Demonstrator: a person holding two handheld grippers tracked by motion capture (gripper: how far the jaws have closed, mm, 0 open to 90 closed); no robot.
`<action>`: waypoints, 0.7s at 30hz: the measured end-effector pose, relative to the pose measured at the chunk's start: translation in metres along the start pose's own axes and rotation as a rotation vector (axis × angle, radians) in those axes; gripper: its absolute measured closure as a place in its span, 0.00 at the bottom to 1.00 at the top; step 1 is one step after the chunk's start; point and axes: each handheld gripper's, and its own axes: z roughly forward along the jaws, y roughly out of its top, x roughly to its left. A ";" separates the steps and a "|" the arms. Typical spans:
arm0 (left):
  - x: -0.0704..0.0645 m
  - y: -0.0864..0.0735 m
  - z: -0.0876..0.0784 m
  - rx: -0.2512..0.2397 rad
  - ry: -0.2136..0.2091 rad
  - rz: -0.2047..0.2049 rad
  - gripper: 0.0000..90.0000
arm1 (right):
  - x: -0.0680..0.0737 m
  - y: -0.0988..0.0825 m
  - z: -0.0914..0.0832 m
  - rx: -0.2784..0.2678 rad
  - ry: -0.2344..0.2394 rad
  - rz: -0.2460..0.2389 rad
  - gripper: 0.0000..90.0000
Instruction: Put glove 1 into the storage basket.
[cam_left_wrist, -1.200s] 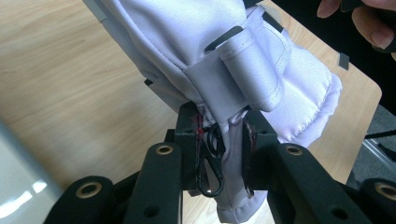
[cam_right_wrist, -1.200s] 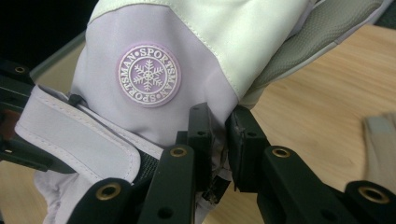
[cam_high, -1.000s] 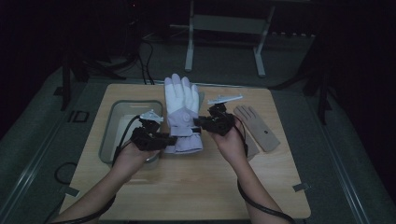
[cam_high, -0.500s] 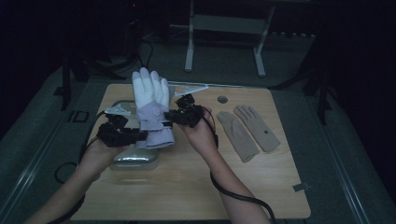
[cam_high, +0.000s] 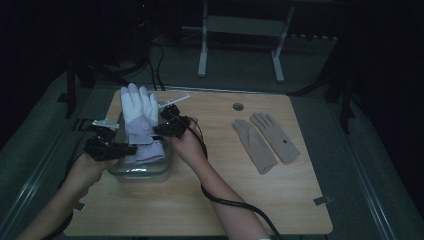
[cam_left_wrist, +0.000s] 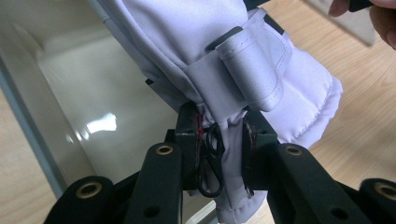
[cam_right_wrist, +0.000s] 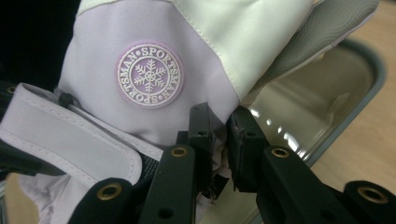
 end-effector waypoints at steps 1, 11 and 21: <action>0.002 -0.002 0.004 0.010 0.002 -0.004 0.81 | 0.000 -0.002 0.004 0.012 -0.005 0.000 0.90; 0.018 -0.020 0.028 0.116 -0.019 -0.050 0.81 | 0.004 -0.019 0.046 0.163 -0.043 -0.014 0.90; 0.017 -0.021 0.047 0.214 0.005 -0.004 0.79 | 0.006 -0.024 0.064 0.278 -0.100 -0.047 0.89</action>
